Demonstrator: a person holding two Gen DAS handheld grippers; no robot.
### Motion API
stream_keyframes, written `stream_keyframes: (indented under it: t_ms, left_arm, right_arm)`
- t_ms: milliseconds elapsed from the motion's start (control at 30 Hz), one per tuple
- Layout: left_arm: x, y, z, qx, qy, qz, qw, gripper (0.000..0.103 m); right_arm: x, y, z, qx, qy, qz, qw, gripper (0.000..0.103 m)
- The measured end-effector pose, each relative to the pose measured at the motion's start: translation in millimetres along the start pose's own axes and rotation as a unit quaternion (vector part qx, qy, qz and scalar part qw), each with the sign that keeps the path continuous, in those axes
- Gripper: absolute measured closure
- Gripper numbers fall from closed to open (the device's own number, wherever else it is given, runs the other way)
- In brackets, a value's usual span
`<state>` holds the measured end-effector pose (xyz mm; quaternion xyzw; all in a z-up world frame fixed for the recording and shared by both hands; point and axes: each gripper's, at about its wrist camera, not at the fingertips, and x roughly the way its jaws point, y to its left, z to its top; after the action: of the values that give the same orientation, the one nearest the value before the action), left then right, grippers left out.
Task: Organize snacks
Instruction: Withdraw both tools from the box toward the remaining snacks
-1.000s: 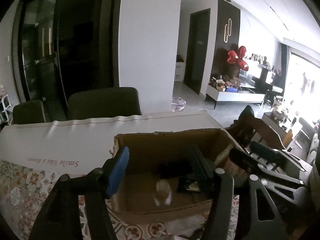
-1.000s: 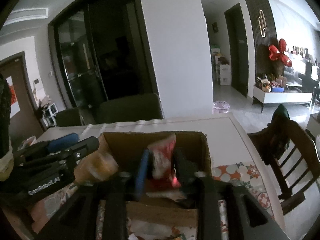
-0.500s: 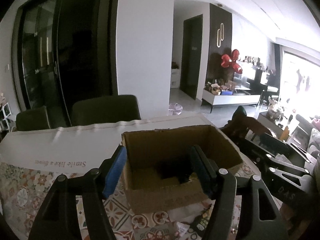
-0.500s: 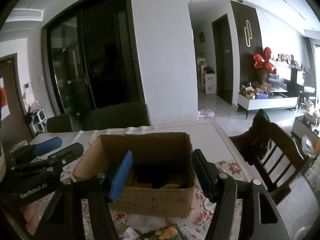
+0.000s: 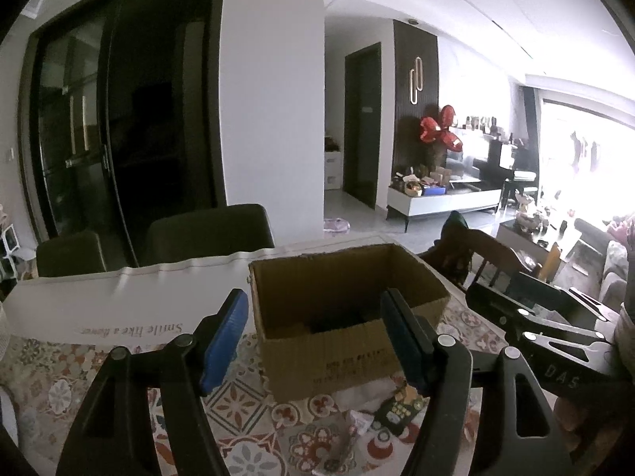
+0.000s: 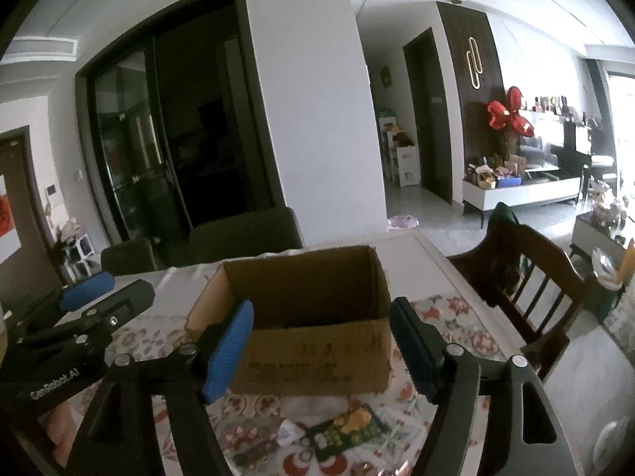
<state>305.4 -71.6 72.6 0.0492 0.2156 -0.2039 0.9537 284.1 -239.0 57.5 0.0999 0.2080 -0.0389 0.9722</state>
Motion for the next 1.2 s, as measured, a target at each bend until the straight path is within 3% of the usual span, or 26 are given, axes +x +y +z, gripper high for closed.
stream_keyframes:
  t_ms: [467, 967, 1200]
  left_arm:
    - [-21, 2, -42, 0.047, 0.008, -0.010, 0.9988, 0.034]
    - [-10, -6, -100, 0.101, 0.044, -0.037, 0.9933, 0.034]
    - [8, -7, -118, 0.109, 0.075, -0.053, 0.9898, 0.034]
  right_arm:
    - [-34, 12, -42, 0.013, 0.003, -0.038, 0.999, 0.031]
    - [-39, 9, -117, 0.041, 0.077, -0.085, 0.993, 0.031]
    - [-31, 12, -144, 0.064, 0.123, -0.077, 0.987, 0.031]
